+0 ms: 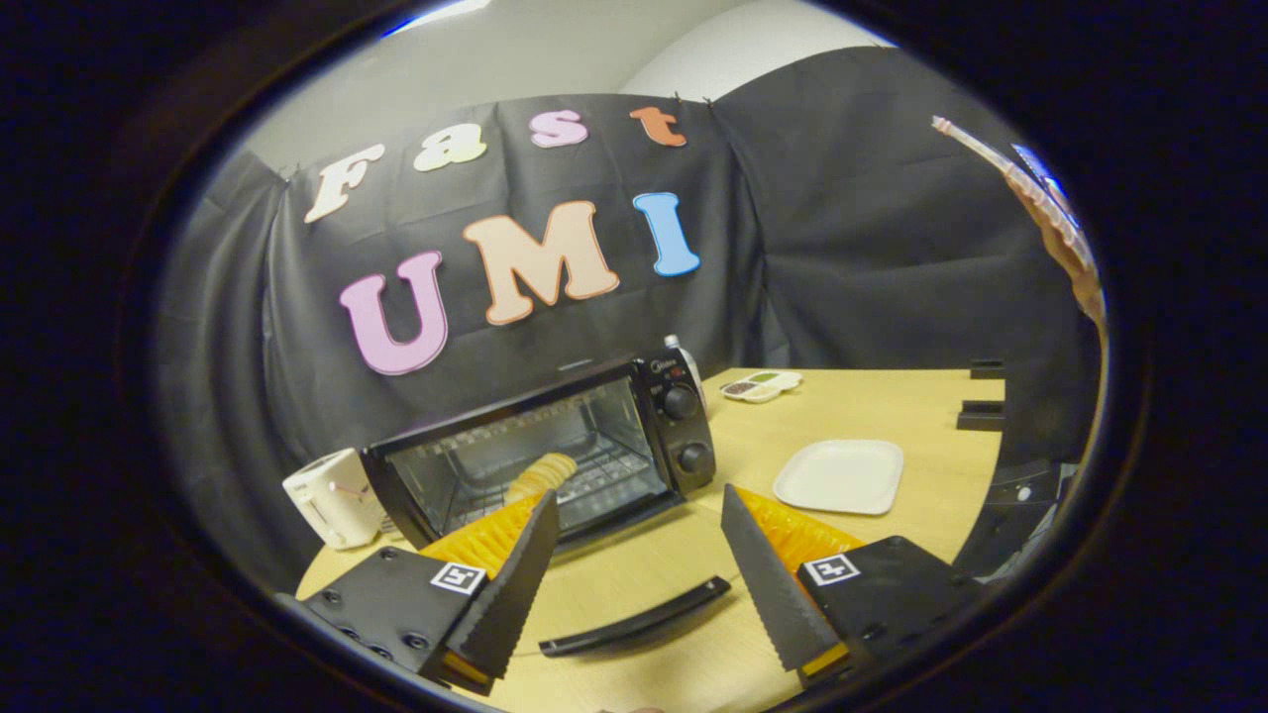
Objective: Open the toaster oven, put the food inside, and close the toaster oven door.
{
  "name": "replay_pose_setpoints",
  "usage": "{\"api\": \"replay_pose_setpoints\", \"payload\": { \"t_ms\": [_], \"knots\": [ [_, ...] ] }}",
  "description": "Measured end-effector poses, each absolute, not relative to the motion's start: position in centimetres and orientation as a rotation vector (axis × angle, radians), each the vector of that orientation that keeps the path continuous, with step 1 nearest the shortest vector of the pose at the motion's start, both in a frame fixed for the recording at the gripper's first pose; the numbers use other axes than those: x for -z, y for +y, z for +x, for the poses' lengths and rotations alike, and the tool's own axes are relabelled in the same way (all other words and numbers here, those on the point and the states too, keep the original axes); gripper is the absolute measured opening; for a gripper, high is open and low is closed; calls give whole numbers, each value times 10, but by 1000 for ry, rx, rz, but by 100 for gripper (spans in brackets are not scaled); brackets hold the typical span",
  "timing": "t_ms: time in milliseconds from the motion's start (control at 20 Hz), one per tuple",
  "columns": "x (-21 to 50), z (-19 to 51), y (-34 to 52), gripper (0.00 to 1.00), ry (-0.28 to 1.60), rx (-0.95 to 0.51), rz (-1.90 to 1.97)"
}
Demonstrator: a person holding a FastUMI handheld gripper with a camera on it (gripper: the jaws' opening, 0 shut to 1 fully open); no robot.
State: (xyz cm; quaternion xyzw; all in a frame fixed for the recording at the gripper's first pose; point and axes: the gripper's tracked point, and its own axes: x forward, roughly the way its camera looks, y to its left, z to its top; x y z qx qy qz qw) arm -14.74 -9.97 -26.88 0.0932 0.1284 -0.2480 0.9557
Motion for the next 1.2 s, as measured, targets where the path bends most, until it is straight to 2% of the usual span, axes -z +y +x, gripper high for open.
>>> {"api": "replay_pose_setpoints", "payload": {
  "t_ms": [450, 1200],
  "knots": [
    [302, -190, -69, 100, 355, 380, 120],
    [359, -201, -59, 100, 541, 327, 15]
  ]
}}
